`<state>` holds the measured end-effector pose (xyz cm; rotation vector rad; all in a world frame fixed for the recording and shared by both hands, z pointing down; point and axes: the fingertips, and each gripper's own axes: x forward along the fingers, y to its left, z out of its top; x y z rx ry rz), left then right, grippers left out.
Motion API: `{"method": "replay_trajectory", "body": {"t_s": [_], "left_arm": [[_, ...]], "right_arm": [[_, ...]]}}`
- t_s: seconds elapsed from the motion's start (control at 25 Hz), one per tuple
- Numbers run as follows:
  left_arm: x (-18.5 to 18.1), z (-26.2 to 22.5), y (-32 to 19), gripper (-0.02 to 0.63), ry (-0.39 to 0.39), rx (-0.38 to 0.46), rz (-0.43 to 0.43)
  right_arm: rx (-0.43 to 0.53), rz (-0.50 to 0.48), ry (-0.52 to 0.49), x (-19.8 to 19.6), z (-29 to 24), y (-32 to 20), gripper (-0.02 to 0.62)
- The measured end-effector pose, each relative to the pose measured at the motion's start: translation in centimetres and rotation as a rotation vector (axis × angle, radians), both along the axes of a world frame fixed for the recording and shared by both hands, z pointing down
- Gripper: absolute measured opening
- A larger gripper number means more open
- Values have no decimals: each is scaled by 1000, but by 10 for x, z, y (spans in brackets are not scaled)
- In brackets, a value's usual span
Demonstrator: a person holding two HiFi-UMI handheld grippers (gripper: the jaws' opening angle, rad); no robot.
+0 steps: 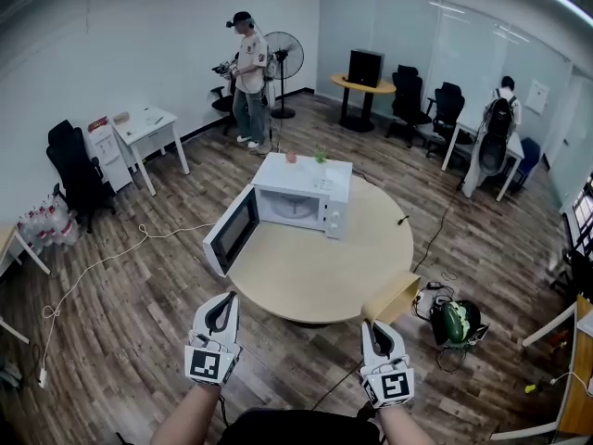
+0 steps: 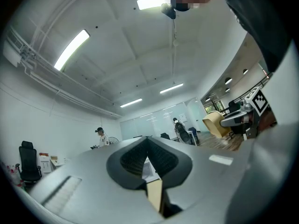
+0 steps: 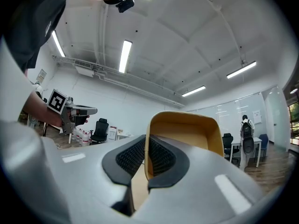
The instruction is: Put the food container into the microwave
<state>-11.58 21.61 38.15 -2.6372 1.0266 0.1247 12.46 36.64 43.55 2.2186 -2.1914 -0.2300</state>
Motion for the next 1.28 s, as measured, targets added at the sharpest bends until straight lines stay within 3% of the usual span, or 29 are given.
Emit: {"method": "replay_trajectory", "body": {"t_s": [0.24,0.36,0.48,0.64,0.92,1.28], "left_arm": [[17,8,1,-3,-27,-14,-14],[26,12,-12,-3,-33,-2,-2],[34,21,-36,-3,-37,-42,-15],[41,27,-89,-2,-45,-11,-4],[65,35,-202,-3,-46,-82,43],[103,41,-315,-2,-34,-105,148]], "right_arm": [[14,-48,-3,8,4,-11,21],[9,-52,-10,14,8,-24,21],[-6,-50,-11,21,15,-46,21],[-12,-33,-4,29,15,-89,21],[-39,20,19,44,8,-196,21],[-79,65,51,48,3,-312,21]]}}
